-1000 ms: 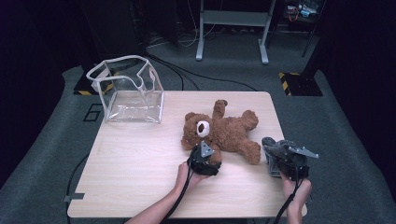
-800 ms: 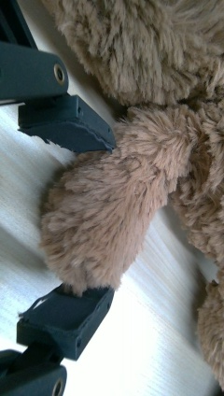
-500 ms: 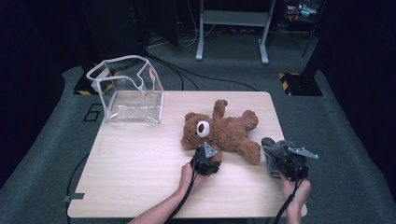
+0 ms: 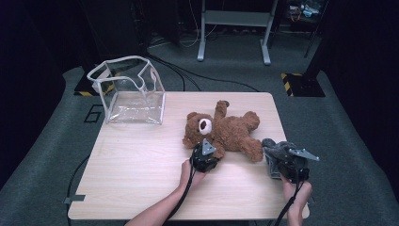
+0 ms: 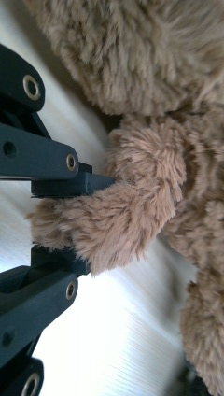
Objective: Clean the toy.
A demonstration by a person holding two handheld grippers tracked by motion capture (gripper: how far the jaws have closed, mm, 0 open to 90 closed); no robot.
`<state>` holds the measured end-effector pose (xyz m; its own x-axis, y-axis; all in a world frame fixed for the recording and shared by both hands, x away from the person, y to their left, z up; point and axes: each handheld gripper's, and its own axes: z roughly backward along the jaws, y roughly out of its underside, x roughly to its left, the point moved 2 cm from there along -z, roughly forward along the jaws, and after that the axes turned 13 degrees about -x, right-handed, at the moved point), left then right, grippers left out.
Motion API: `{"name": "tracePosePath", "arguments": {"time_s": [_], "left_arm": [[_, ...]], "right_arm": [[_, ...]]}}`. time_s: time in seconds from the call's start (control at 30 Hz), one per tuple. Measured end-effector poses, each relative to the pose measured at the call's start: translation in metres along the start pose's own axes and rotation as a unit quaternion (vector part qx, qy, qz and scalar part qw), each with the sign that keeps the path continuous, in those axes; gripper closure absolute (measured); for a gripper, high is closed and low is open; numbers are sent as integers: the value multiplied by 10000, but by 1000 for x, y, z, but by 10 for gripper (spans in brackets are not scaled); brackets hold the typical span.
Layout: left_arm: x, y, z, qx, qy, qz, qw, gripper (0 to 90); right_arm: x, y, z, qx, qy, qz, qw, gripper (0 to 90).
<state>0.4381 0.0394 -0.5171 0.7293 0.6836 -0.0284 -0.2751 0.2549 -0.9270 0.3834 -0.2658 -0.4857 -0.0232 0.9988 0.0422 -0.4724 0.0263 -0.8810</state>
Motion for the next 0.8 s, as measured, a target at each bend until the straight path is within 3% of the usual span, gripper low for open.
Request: {"name": "tracePosePath", "arguments": {"time_s": [0.33, 0.57, 0.7, 0.8], "left_arm": [[12, -35, 5, -255, 7, 57, 9997, 742], [23, -79, 9, -544, 123, 184, 9983, 743], [27, -87, 8, -432, 258, 226, 9985, 741], [34, -85, 3, -317, 255, 388, 9984, 734]], "right_arm": [[7, -4, 4, -147, -80, 21, 9999, 709], [15, -8, -1, -138, -159, 82, 9997, 709], [23, -10, 0, -239, -272, 136, 9993, 709], [33, -15, 1, -303, -414, 147, 9986, 710]]}}
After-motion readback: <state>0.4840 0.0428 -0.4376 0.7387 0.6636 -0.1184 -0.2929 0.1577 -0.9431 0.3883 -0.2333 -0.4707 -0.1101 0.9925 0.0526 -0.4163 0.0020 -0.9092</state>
